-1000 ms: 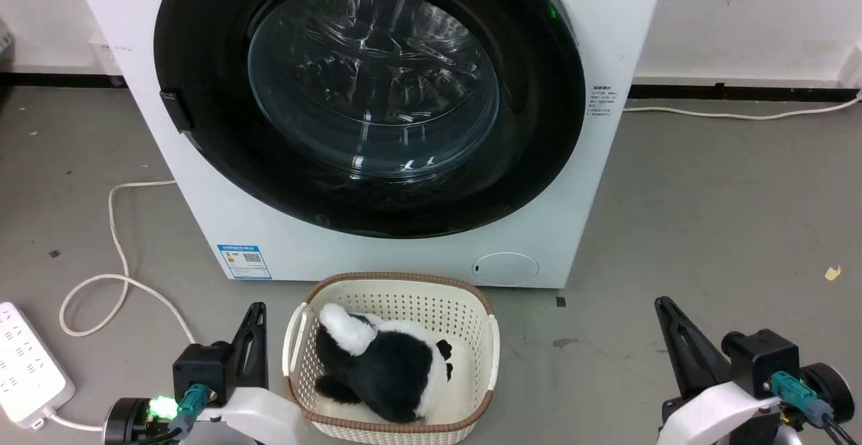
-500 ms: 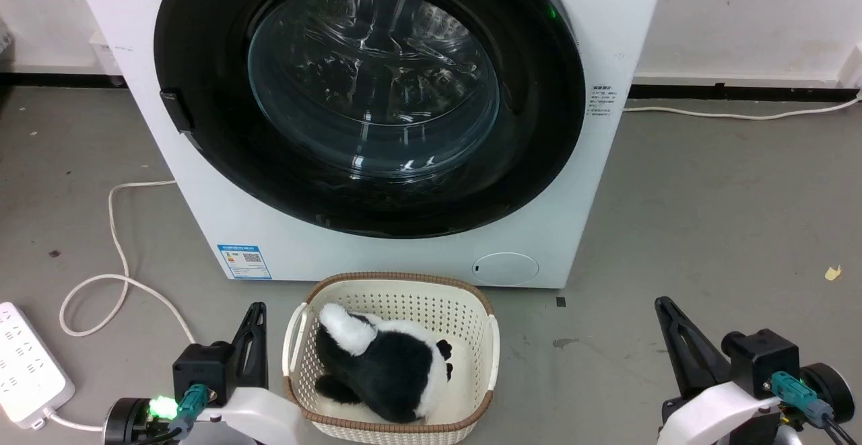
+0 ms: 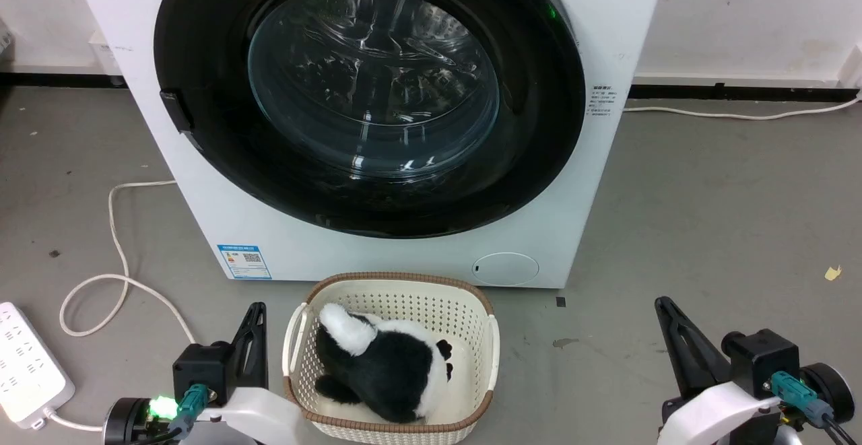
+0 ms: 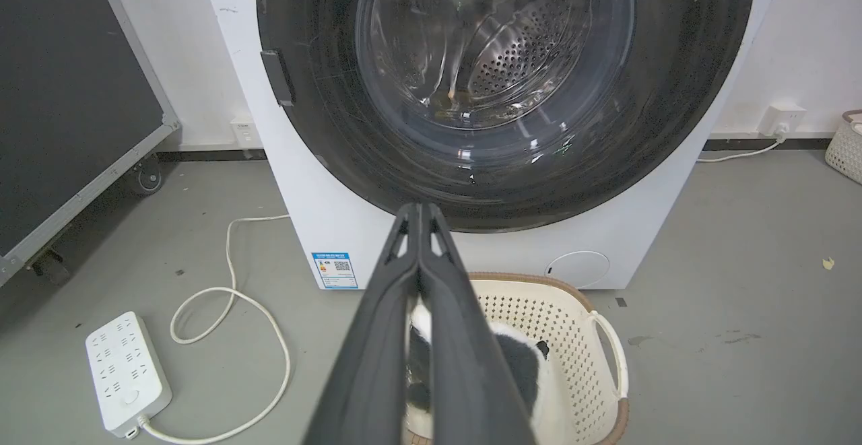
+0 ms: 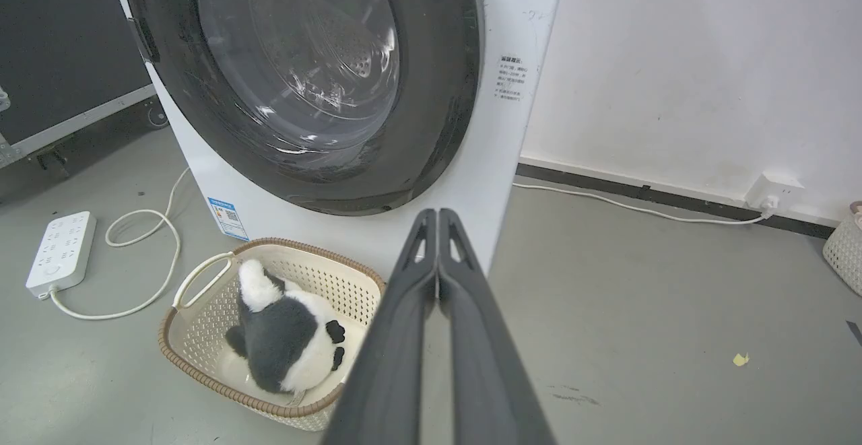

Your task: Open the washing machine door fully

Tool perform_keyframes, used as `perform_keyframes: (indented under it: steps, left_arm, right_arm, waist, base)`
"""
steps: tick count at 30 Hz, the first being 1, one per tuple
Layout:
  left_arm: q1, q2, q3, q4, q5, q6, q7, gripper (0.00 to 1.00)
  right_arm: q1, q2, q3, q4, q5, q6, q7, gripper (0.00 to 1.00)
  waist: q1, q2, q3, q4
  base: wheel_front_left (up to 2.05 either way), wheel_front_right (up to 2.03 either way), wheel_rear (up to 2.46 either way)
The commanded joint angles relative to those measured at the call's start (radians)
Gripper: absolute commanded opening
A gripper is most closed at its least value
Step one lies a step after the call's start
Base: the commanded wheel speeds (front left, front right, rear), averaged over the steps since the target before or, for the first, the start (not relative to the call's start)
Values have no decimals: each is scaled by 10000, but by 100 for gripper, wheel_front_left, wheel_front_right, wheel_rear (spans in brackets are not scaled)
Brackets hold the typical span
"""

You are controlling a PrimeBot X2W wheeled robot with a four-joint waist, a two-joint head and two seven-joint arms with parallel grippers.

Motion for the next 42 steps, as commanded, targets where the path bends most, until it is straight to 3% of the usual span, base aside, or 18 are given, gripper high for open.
perform_keyframes:
  steps: [1,9,10,34,42]
  left_arm:
    - [-157,20,11,-35,89,-43,3,0]
    - [-157,20,11,-35,89,-43,3,0]
    - [0,0,0,0,0,0,0,100]
    - [-29,0,-161,-64,-235,128,-419,100]
    - [-228,2,-303,-212,-355,215,-607,100]
  right_arm:
    - [-116,15,-7,22,-74,-11,5,0]
    - [-116,15,-7,22,-74,-11,5,0]
    - [0,0,0,0,0,0,0,100]
    - [-129,-16,-65,0,153,-2,-419,100]
    - [-673,-338,22,-54,258,-3,-592,100]
  waist:
    - [0,0,0,0]
    - [0,0,0,0]
    - [0,0,0,0]
    - [0,0,296,134]
    - [0,0,785,316]
  base:
    - [0,0,0]
    - [0,0,0]
    - [0,0,0]
    - [0,0,0]
    - [0,0,0]
